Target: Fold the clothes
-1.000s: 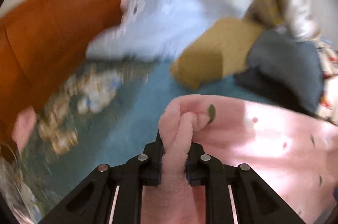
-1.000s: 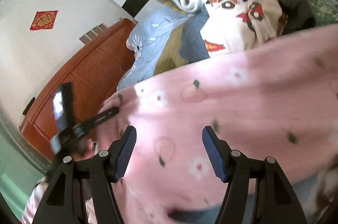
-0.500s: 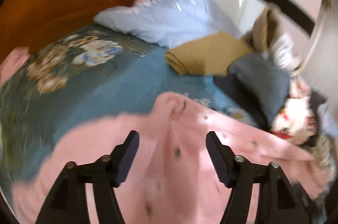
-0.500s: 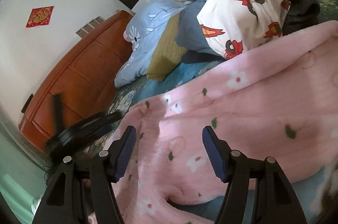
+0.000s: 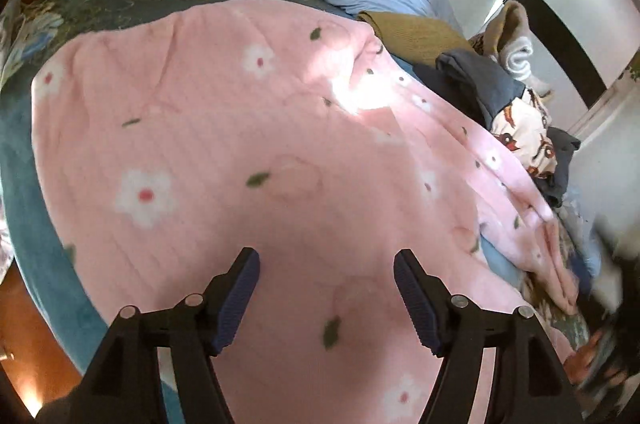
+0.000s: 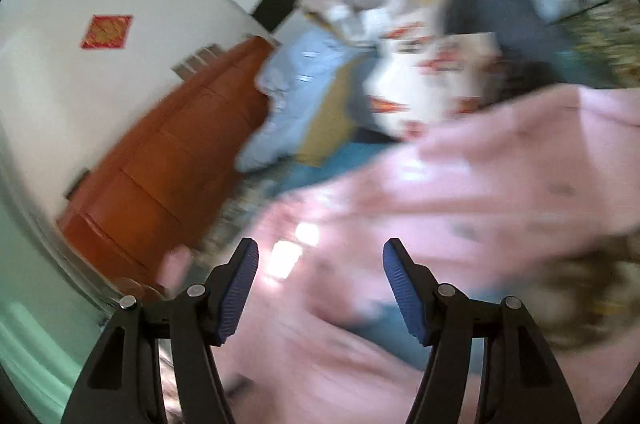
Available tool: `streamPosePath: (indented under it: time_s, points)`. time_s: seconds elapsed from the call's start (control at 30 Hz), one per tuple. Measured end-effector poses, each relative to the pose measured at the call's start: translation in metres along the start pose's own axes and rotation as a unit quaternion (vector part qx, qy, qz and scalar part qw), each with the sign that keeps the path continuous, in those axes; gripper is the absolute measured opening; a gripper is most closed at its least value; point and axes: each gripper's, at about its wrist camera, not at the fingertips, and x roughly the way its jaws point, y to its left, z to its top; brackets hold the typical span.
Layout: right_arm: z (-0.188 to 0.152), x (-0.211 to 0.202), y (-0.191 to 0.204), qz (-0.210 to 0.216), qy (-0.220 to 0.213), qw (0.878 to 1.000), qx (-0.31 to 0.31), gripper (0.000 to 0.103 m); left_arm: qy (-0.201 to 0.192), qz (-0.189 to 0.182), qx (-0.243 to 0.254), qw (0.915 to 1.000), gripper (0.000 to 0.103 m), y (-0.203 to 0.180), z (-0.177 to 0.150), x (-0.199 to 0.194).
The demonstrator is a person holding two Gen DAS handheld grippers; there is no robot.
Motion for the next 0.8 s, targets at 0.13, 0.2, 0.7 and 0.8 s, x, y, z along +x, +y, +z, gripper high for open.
streamPosePath:
  time_s: [0.13, 0.2, 0.7, 0.8]
  points:
    - [0.018, -0.075, -0.1, -0.139, -0.031, 0.988, 0.058, 0.066, -0.004, -0.041, -0.014, 0.9991, 0.073, -0.01, -0.003, 0.002]
    - [0.027, -0.109, -0.148, -0.188, -0.049, 0.974, 0.118, 0.066, -0.005, -0.062, -0.013, 0.998, 0.073, -0.021, -0.004, 0.005]
    - [0.069, -0.093, -0.245, -0.24, -0.016, 0.949, 0.202, 0.008, 0.02, -0.071, 0.013, 0.9972, 0.073, -0.039, -0.015, 0.003]
    - [0.077, -0.099, -0.243, -0.22, -0.023, 0.953, 0.209, 0.006, 0.016, -0.065, 0.006, 0.9977, 0.073, -0.032, -0.011, 0.0]
